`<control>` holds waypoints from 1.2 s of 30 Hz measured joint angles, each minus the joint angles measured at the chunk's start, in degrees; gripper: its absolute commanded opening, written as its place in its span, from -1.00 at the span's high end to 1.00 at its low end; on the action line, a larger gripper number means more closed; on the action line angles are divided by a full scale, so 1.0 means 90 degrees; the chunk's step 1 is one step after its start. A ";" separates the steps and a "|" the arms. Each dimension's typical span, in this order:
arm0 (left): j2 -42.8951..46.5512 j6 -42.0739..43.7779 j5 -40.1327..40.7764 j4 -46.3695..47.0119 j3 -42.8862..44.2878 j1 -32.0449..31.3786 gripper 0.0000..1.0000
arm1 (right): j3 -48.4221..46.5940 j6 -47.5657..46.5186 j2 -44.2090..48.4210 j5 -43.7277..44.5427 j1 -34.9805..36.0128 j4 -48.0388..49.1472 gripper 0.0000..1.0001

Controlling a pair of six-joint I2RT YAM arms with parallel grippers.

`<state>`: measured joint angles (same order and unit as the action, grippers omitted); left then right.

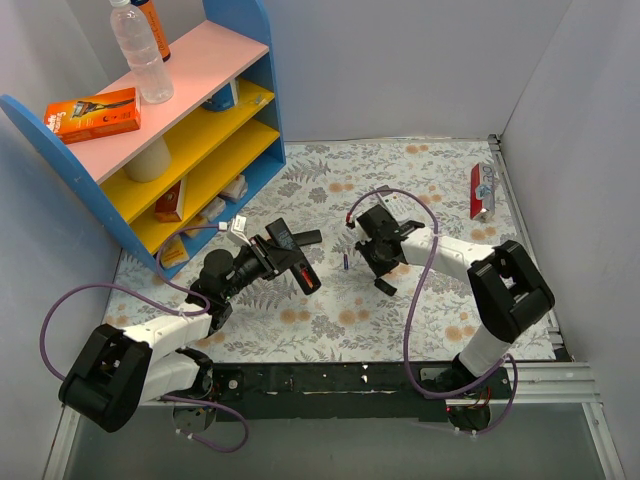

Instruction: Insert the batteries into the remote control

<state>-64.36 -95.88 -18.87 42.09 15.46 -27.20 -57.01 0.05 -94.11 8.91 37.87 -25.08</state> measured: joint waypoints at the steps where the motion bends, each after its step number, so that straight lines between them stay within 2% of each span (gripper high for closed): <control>1: 0.0000 -0.0002 0.0000 0.0000 0.0000 0.0000 1.00 | -0.0019 0.0000 -0.0061 0.0012 0.0000 0.0002 0.46; 13: -0.0005 -0.0017 0.0000 0.0005 0.0000 -0.0002 1.00 | -0.0136 -0.0124 -0.0355 0.0034 -0.0041 0.0024 0.52; 17: -0.0005 -0.0017 -0.0002 0.0015 0.0000 -0.0002 1.00 | -0.0177 -0.0168 -0.0418 0.0007 -0.0041 0.0063 0.64; 21: -0.0005 -0.0044 -0.0005 0.0044 0.0000 -0.0002 1.00 | -0.0192 -0.0211 -0.0432 -0.0010 -0.0041 0.0083 0.97; 30: -0.0019 -0.0415 0.0019 0.0461 -0.0265 -0.0002 1.00 | -0.0197 -0.0172 -0.0328 -0.0296 -0.0034 -0.0032 0.97; 36: -0.0185 -0.0874 0.0168 0.0891 -0.0532 -0.0002 1.00 | -0.0277 -0.0063 0.0384 -0.0534 0.0170 -0.0454 0.97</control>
<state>-66.02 -103.74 -17.37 50.11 10.68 -27.22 -59.51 -0.51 -90.65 4.10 39.40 -29.17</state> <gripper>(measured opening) 0.188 0.054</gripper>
